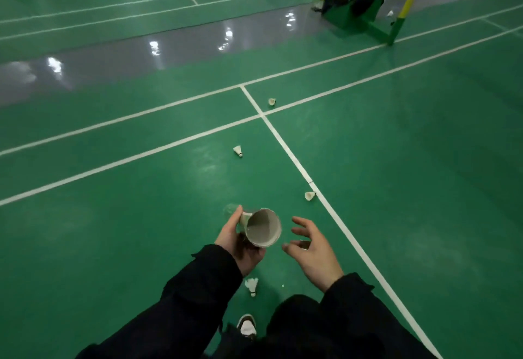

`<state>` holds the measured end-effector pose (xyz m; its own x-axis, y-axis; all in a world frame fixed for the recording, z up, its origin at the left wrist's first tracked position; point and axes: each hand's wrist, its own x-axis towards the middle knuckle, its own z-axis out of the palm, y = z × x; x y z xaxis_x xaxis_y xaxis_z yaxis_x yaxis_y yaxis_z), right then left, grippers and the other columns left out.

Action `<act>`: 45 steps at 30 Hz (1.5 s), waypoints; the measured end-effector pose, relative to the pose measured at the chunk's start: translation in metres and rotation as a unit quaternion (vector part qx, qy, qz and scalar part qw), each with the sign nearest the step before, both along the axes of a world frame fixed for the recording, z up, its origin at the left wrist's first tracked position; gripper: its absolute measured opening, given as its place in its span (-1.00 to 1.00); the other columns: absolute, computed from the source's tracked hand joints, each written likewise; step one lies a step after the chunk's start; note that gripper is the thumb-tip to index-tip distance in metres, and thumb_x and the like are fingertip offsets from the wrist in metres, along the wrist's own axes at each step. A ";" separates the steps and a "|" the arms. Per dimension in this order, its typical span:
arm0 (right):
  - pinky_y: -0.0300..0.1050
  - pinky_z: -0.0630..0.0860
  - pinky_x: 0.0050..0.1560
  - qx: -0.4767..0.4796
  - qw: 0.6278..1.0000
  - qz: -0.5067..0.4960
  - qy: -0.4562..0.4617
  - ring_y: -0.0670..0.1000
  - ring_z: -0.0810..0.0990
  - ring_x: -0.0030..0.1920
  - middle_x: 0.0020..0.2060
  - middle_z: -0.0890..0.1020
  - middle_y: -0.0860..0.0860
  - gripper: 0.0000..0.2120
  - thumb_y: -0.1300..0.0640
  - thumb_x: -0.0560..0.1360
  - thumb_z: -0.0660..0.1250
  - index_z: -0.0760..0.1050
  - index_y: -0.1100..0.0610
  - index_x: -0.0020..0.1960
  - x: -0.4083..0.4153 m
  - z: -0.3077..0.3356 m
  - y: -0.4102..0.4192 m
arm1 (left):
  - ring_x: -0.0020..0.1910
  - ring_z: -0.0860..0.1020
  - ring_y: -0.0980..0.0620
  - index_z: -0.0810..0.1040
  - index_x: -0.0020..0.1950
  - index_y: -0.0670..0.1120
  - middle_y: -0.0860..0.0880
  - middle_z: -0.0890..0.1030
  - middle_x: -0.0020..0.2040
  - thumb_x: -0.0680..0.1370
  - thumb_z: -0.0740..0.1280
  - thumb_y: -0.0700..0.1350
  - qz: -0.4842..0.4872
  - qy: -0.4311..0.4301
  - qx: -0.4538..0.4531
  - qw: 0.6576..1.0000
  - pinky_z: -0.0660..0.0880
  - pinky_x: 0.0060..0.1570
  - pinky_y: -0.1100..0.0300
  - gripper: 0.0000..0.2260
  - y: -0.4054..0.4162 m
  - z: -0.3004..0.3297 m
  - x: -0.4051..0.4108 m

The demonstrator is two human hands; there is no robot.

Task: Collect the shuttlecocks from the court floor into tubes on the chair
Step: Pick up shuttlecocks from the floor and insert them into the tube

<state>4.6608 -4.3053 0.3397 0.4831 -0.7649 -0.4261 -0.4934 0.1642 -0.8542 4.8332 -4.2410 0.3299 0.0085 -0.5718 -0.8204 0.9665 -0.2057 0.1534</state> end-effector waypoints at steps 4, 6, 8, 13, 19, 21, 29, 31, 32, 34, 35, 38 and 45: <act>-0.16 0.57 0.07 -0.002 0.999 -0.043 -0.002 -0.08 0.60 0.11 0.24 0.52 -0.07 -0.51 0.17 0.54 0.44 0.38 -0.11 0.40 0.050 -0.001 -0.123 | -0.13 0.66 -0.14 0.54 0.23 -0.27 -0.25 0.68 0.03 0.55 0.41 0.23 -0.009 0.011 -0.010 1.000 0.66 -0.35 0.13 -0.43 -0.127 0.001 0.064; -0.24 0.53 -0.02 0.008 0.998 -0.057 -0.004 -0.08 0.59 0.11 0.22 0.52 -0.07 -0.52 0.18 0.55 0.44 0.39 -0.08 0.40 0.077 -0.013 -0.188 | -0.03 0.64 -0.15 0.50 0.32 -0.28 -0.26 0.65 0.17 0.53 0.42 0.24 -0.012 0.007 -0.008 1.000 0.67 -0.23 0.10 -0.36 -0.193 -0.010 0.096; -0.24 0.50 -0.03 0.013 0.998 -0.064 0.000 -0.08 0.59 0.10 0.22 0.53 -0.05 -0.54 0.18 0.55 0.44 0.41 -0.06 0.39 0.105 -0.033 -0.257 | 0.08 0.63 -0.17 0.47 0.37 -0.30 -0.27 0.61 0.31 0.48 0.45 0.22 -0.004 0.001 -0.005 1.000 0.63 0.01 0.07 -0.30 -0.261 -0.023 0.128; -0.32 0.49 -0.10 0.025 0.999 -0.008 0.022 -0.09 0.58 0.09 0.19 0.56 -0.02 -0.58 0.16 0.56 0.43 0.43 -0.04 0.36 0.195 -0.040 -0.431 | 0.39 0.54 -0.20 0.45 0.45 -0.29 -0.29 0.58 0.37 0.43 0.47 0.18 0.060 -0.005 -0.015 0.998 0.58 0.16 0.02 -0.23 -0.424 -0.028 0.206; -0.20 0.57 -0.08 0.003 0.997 0.051 0.052 -0.06 0.63 0.06 0.15 0.61 0.01 -0.66 0.15 0.56 0.42 0.49 -0.01 0.31 0.312 -0.015 -0.603 | 0.34 0.56 -0.19 0.44 0.42 -0.30 -0.26 0.54 0.42 0.55 0.42 0.22 0.102 -0.030 -0.017 0.994 0.59 0.15 0.02 -0.31 -0.578 -0.004 0.308; -0.08 0.62 0.03 0.004 0.996 0.067 0.057 -0.01 0.63 0.07 0.14 0.61 0.02 -0.68 0.15 0.57 0.41 0.50 0.00 0.30 0.351 -0.023 -0.653 | 0.31 0.57 -0.17 0.43 0.45 -0.30 -0.25 0.54 0.43 0.53 0.44 0.22 0.117 -0.026 -0.005 0.993 0.64 0.10 0.01 -0.28 -0.629 -0.020 0.345; -0.09 0.56 0.08 0.020 0.994 0.070 0.079 0.03 0.61 0.07 0.08 0.63 -0.02 -0.71 0.15 0.58 0.39 0.52 0.00 0.28 0.486 -0.093 -0.861 | 0.15 0.59 -0.13 0.41 0.42 -0.26 -0.20 0.58 0.14 0.57 0.40 0.21 0.139 -0.022 0.028 0.990 0.60 -0.04 0.03 -0.35 -0.830 -0.099 0.478; -0.02 0.58 0.12 0.020 0.993 0.071 0.090 0.03 0.62 0.06 0.08 0.63 -0.04 -0.71 0.12 0.58 0.38 0.52 -0.03 0.29 0.516 -0.117 -0.916 | 0.19 0.58 -0.12 0.41 0.46 -0.22 -0.19 0.55 0.24 0.57 0.38 0.22 0.148 -0.026 0.031 0.988 0.65 -0.11 0.02 -0.35 -0.877 -0.124 0.507; 0.02 0.59 0.14 0.019 0.993 0.069 0.093 0.02 0.62 0.04 0.07 0.64 -0.04 -0.71 0.13 0.58 0.38 0.52 -0.04 0.28 0.530 -0.133 -0.944 | 0.20 0.57 -0.12 0.42 0.46 -0.19 -0.19 0.53 0.27 0.57 0.39 0.21 0.154 -0.031 0.037 0.987 0.67 -0.12 0.02 -0.38 -0.900 -0.140 0.520; 0.07 0.61 0.14 0.022 0.994 0.059 0.095 0.01 0.63 -0.01 0.06 0.64 -0.02 -0.72 0.16 0.58 0.37 0.54 0.00 0.28 0.558 -0.177 -0.995 | 0.15 0.59 -0.10 0.50 0.34 -0.14 -0.18 0.54 0.25 0.60 0.38 0.17 0.166 -0.047 0.049 0.984 0.67 -0.06 0.02 -0.53 -0.947 -0.182 0.542; 0.08 0.62 0.12 0.025 0.994 0.054 0.096 0.00 0.62 -0.05 0.04 0.63 -0.01 -0.73 0.18 0.59 0.37 0.54 0.03 0.28 0.572 -0.204 -1.021 | 0.11 0.61 -0.09 0.54 0.26 -0.13 -0.17 0.58 0.21 0.61 0.37 0.15 0.170 -0.056 0.050 0.983 0.66 0.01 0.02 -0.60 -0.971 -0.208 0.553; 0.07 0.60 0.11 0.022 0.992 0.064 0.105 -0.02 0.61 -0.09 0.01 0.64 -0.03 -0.73 0.19 0.58 0.36 0.58 0.00 0.26 0.608 -0.315 -1.098 | 0.00 0.65 -0.07 0.59 0.13 -0.13 -0.14 0.67 0.02 0.64 0.34 0.10 0.185 -0.098 0.046 0.977 0.62 0.16 0.01 -0.70 -1.043 -0.301 0.584; -0.13 0.47 0.15 -0.019 0.971 0.176 0.161 -0.11 0.56 0.05 0.21 0.59 -0.03 -0.68 0.14 0.63 0.29 0.57 0.02 0.36 0.660 -0.601 -1.225 | 0.11 0.64 -0.07 0.50 0.42 -0.22 -0.16 0.68 0.11 0.50 0.39 0.14 0.176 -0.187 0.024 0.966 0.60 0.25 0.00 -0.39 -1.135 -0.510 0.650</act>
<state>5.3211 -5.5300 -0.2613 0.5642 -0.5940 -0.5735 -0.7559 -0.0922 -0.6481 5.4835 -5.3765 -0.1797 0.4961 -0.4405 -0.7482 0.8569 0.1092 0.5039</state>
